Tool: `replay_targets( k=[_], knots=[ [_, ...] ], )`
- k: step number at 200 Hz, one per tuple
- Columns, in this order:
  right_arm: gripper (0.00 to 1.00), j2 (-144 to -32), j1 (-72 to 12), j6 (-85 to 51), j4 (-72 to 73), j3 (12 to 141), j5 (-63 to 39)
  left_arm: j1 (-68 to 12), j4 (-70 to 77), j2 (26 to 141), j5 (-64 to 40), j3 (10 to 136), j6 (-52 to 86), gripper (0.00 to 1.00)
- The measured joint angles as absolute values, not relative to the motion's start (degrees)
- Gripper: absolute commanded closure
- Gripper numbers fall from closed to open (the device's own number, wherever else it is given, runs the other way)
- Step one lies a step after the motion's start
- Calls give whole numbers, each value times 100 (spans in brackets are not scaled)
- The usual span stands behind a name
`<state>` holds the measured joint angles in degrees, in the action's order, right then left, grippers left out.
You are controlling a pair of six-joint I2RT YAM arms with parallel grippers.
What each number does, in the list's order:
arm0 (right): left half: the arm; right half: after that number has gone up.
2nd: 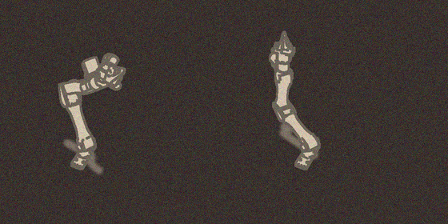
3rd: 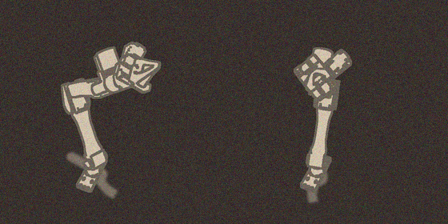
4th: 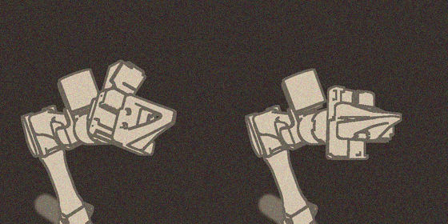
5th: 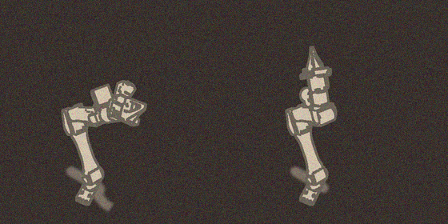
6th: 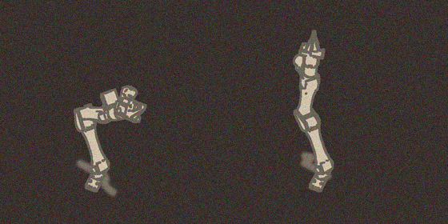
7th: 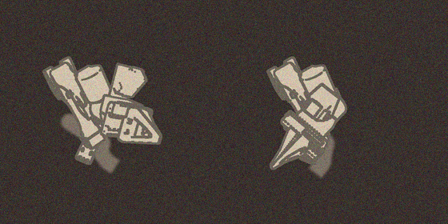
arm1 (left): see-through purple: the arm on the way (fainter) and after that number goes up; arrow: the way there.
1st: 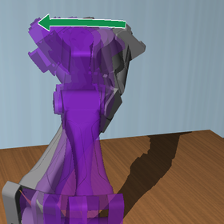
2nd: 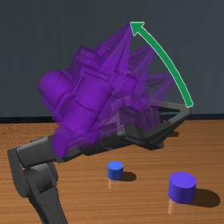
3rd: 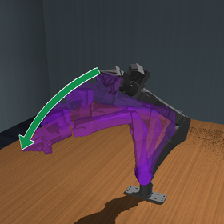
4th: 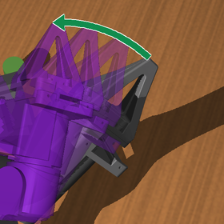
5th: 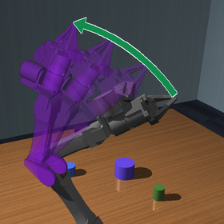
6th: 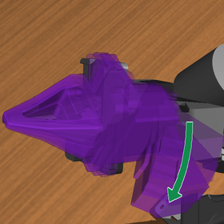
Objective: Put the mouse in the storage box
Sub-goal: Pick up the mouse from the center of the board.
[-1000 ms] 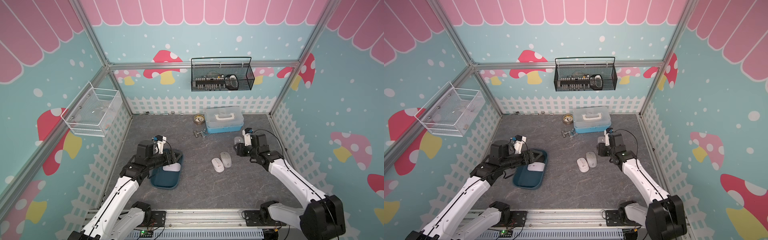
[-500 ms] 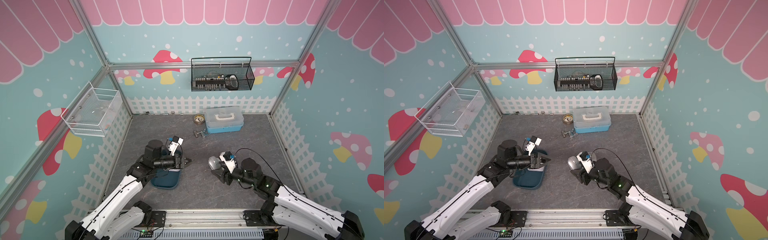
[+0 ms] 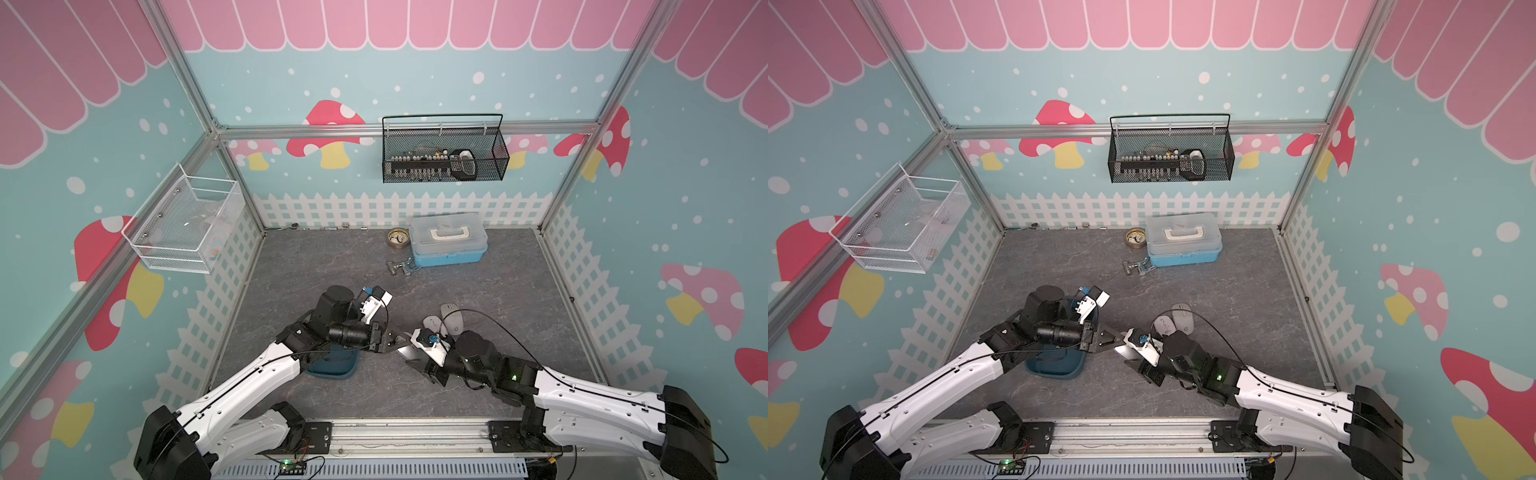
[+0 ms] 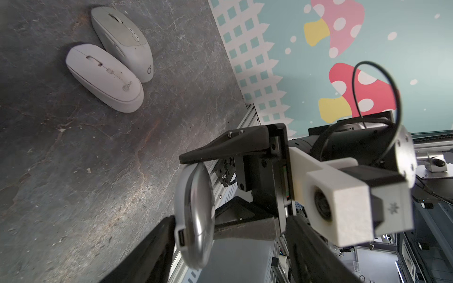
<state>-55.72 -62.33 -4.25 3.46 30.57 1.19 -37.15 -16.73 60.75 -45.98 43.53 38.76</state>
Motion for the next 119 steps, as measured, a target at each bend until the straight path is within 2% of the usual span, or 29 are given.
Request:
replay_targets(
  k=[119],
  knots=[
    [57, -5942, -6576, -75, 193, 3363, 425, -4112, -1887, 6589, -4213, 4353, 3854, 59]
  ],
)
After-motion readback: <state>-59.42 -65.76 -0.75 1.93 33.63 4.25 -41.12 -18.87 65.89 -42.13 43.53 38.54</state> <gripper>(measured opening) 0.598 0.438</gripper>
